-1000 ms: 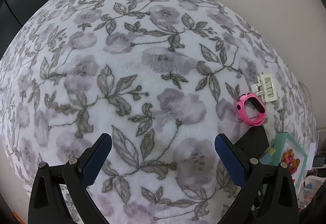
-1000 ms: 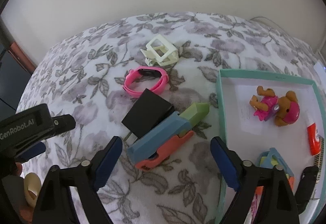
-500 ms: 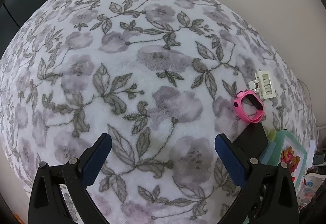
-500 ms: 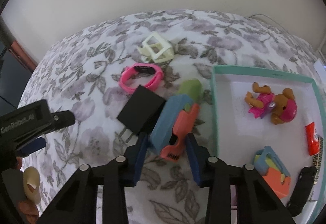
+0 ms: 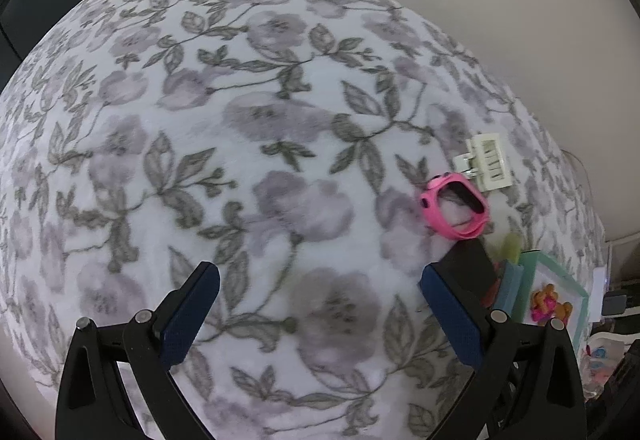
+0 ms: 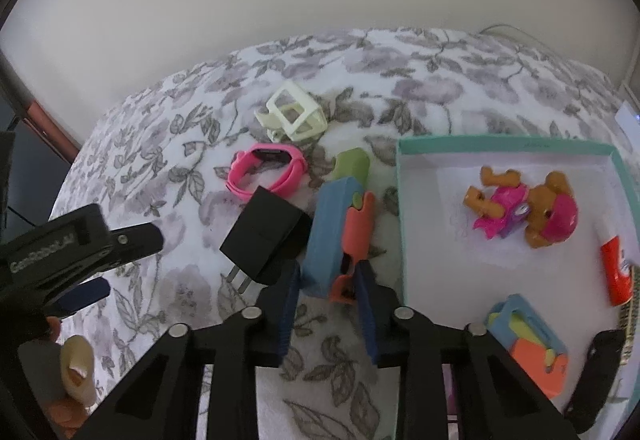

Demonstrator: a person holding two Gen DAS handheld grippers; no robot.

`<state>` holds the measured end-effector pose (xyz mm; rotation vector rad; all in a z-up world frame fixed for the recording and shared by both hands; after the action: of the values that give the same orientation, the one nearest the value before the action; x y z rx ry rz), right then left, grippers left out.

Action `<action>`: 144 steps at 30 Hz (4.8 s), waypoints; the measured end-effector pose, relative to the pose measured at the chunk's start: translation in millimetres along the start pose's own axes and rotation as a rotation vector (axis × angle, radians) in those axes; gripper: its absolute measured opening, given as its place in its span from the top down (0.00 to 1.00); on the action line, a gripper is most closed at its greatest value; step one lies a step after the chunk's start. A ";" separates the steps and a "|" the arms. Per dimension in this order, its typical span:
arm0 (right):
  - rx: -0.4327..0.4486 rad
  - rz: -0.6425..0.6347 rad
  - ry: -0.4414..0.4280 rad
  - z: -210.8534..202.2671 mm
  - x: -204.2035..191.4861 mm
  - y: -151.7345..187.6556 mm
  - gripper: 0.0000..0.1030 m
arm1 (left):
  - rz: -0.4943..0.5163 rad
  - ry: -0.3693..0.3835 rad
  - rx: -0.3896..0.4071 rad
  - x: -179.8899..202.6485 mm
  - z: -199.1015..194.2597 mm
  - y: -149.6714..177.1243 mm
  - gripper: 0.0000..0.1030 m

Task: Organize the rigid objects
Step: 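Grasp the blue-orange toy with the right tool while the left tool moves toward the charger, then grasp the black charger plug with the left tool, then carry the black charger and blue-orange toy over the tray with both tools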

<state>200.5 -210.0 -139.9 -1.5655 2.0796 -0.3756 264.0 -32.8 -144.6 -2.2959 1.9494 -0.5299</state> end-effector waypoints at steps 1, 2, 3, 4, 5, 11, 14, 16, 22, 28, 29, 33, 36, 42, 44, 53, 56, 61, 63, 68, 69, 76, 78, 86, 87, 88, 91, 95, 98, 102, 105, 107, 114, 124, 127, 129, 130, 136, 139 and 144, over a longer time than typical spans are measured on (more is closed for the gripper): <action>-0.002 0.006 -0.006 -0.4 2.0 0.3 0.74 | 0.006 0.006 0.004 3.8 0.2 0.5 0.02; -0.002 0.020 -0.019 -0.4 4.8 0.4 0.75 | 0.015 0.013 0.008 8.8 0.8 1.1 0.02; -0.004 0.035 -0.034 -0.5 7.4 0.2 0.75 | 0.024 0.018 0.010 13.1 1.3 2.0 0.02; -0.005 0.049 -0.049 -1.1 10.0 -0.2 0.75 | 0.034 0.024 0.010 18.0 2.3 3.4 0.02; -0.005 0.063 -0.060 -2.4 13.1 -1.1 0.76 | 0.046 0.030 0.009 22.7 3.1 5.5 0.02; -0.016 0.115 -0.096 -6.3 27.3 -2.0 0.78 | 0.076 0.035 0.015 42.0 8.4 9.7 0.02; -0.013 0.093 -0.068 -5.2 22.8 -2.8 0.78 | 0.077 0.047 0.009 44.3 8.9 11.9 0.02; -0.003 0.071 -0.049 -4.7 20.8 -3.1 0.78 | 0.073 0.055 0.010 46.0 10.1 11.7 0.02; 0.014 0.071 -0.029 -3.4 20.5 -4.3 0.77 | 0.072 0.124 -0.004 57.4 16.4 12.9 0.02; 0.015 0.069 -0.046 -4.1 21.4 -3.7 0.77 | 0.070 0.199 -0.012 73.1 24.0 12.2 0.02; 0.015 0.057 -0.042 -4.0 20.3 -3.4 0.77 | 0.066 0.202 -0.014 74.7 25.8 12.0 0.02; 0.015 0.035 -0.039 -4.2 18.7 -2.5 0.77 | 0.080 0.175 -0.016 77.9 33.4 12.0 0.02; 0.014 0.033 -0.047 -4.4 19.7 -2.3 0.77 | 0.106 0.143 -0.011 82.6 35.0 9.8 0.02; 0.012 0.033 -0.052 -4.6 20.7 -2.3 0.77 | 0.129 0.085 -0.024 83.0 34.2 9.0 0.02; 0.011 0.031 -0.049 -4.7 20.1 -2.4 0.77 | 0.163 0.032 -0.012 80.1 29.3 8.4 0.02; 0.022 0.051 -0.055 -2.7 18.9 -5.1 0.75 | 0.122 -0.068 -0.017 36.7 20.7 -6.2 0.02; 0.033 0.061 -0.068 -1.7 16.5 -7.7 0.65 | 0.132 -0.069 -0.033 29.3 18.1 -7.6 0.02; 0.047 0.041 -0.043 1.4 9.7 -12.0 0.56 | 0.175 -0.082 -0.052 27.6 15.2 -6.5 0.02; 0.056 0.031 -0.017 3.0 7.5 -14.4 0.56 | 0.210 -0.082 -0.060 29.7 14.8 -4.8 0.02; 0.074 0.020 0.024 5.5 7.3 -18.0 0.60 | 0.229 -0.068 -0.075 30.1 16.2 -5.1 0.02; 0.076 0.014 0.035 5.6 7.0 -18.0 0.63 | 0.228 -0.062 -0.080 32.1 17.8 -5.7 0.02; 0.071 0.000 0.068 4.4 11.8 -17.5 0.79 | 0.238 -0.055 -0.098 27.4 19.9 -0.4 0.02; 0.057 -0.015 0.068 3.1 10.0 -15.2 0.79 | 0.251 -0.057 -0.100 30.8 21.7 3.3 0.02; -0.044 0.034 -0.030 -2.6 15.0 -7.6 0.79 | 0.317 -0.082 -0.102 55.6 30.7 18.5 0.27; -0.056 0.035 -0.039 -2.7 14.9 -6.7 0.79 | 0.317 -0.082 -0.106 57.9 32.1 20.3 0.32; -0.064 0.028 -0.041 -2.7 13.6 -6.1 0.79 | 0.317 -0.075 -0.110 59.1 33.8 22.1 0.35; -0.073 0.000 -0.024 -2.3 10.5 -3.9 0.79 | 0.315 -0.065 -0.116 63.4 38.3 27.4 0.51; -0.073 -0.041 0.010 -0.7 4.4 -2.9 0.78 | 0.315 -0.092 -0.102 62.0 40.7 30.5 0.59; -0.068 -0.072 0.039 0.5 1.3 -2.3 0.77 | 0.295 -0.078 -0.106 56.4 44.1 27.9 0.59; -0.065 -0.143 0.094 3.7 -6.2 -0.4 0.76 | 0.284 -0.075 -0.106 51.9 45.8 24.8 0.59; -0.067 -0.197 0.135 6.7 -11.7 2.1 0.76 | 0.277 -0.074 -0.103 47.1 44.0 24.3 0.59; -0.079 -0.204 0.137 10.7 -12.9 4.1 0.75 | 0.274 -0.073 -0.101 43.6 43.1 22.2 0.59; -0.084 -0.171 0.123 16.0 -7.7 6.8 0.76 | 0.272 -0.074 -0.100 41.3 40.6 20.0 0.59; -0.066 -0.100 0.047 10.0 -3.1 3.9 0.78 | 0.229 -0.088 -0.064 36.9 33.3 13.4 0.59; -0.056 -0.051 0.003 4.0 0.7 -0.5 0.78 | 0.190 -0.066 -0.039 32.2 22.3 5.7 0.59; -0.048 -0.027 -0.023 -1.2 2.0 -3.2 0.78 | 0.170 -0.046 -0.026 29.8 14.6 1.5 0.59; -0.043 -0.018 -0.036 -4.4 2.3 -4.2 0.78 | 0.162 -0.038 -0.018 28.9 10.0 -0.6 0.59; 0.032 0.017 -0.086 -36.5 5.4 -19.6 0.79 | 0.130 0.012 0.059 32.2 -26.8 -11.6 0.59; 0.100 0.029 -0.085 -62.7 11.3 -32.3 0.78 | 0.132 0.026 0.108 36.5 -48.7 -15.2 0.59; 0.215 0.052 -0.054 -110.9 30.8 -49.1 0.78 | 0.150 0.067 0.182 55.2 -84.5 -17.2 0.59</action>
<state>173.3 -262.8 -29.7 -1.3789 1.9631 -0.5137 260.8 -69.8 -49.2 -2.0299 1.9911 -0.7430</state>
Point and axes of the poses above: each gripper's, at about its wrist camera, not at the fingertips, and z roughly the way its jaws point, x to its right, y to its underside, the point moved 5 cm from there along z, roughly the way its jaws point, and after that the axes turned 1 degree about -y, right-handed, at the moved point
